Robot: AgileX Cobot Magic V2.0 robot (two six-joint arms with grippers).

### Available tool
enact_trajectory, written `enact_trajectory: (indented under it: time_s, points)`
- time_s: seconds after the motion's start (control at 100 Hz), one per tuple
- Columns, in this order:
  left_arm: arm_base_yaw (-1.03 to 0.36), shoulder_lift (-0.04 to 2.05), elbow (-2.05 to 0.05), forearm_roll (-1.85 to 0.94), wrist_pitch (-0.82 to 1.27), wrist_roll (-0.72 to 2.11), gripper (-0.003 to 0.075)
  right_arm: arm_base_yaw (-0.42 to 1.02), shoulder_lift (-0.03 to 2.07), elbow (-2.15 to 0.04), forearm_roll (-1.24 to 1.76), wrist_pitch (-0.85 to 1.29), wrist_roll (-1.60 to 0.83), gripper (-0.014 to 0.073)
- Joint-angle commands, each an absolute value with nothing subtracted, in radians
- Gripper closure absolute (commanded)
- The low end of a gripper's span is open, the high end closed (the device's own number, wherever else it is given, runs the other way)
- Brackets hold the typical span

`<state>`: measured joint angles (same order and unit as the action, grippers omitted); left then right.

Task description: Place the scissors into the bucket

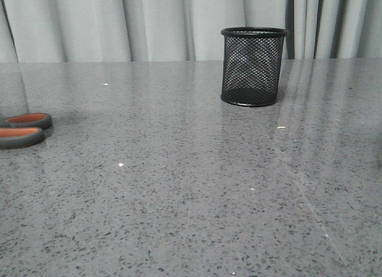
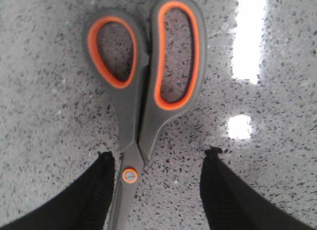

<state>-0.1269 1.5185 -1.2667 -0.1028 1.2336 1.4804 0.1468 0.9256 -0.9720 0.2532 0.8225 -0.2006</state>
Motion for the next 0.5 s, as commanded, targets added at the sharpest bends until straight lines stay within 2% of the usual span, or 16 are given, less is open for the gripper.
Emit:
enact_trajectory:
  time_s: [0.0, 0.49]
  points:
    - [-0.133, 1.508, -1.297, -0.133, 1.274, 1.543, 0.0351, 0.145, 0.92, -1.009, 0.264, 0.763, -0.216, 0.0117]
    - [-0.133, 1.618, -1.299, -0.133, 1.22, 1.576, 0.0351, 0.164, 0.92, -1.009, 0.255, 0.763, -0.216, 0.0117]
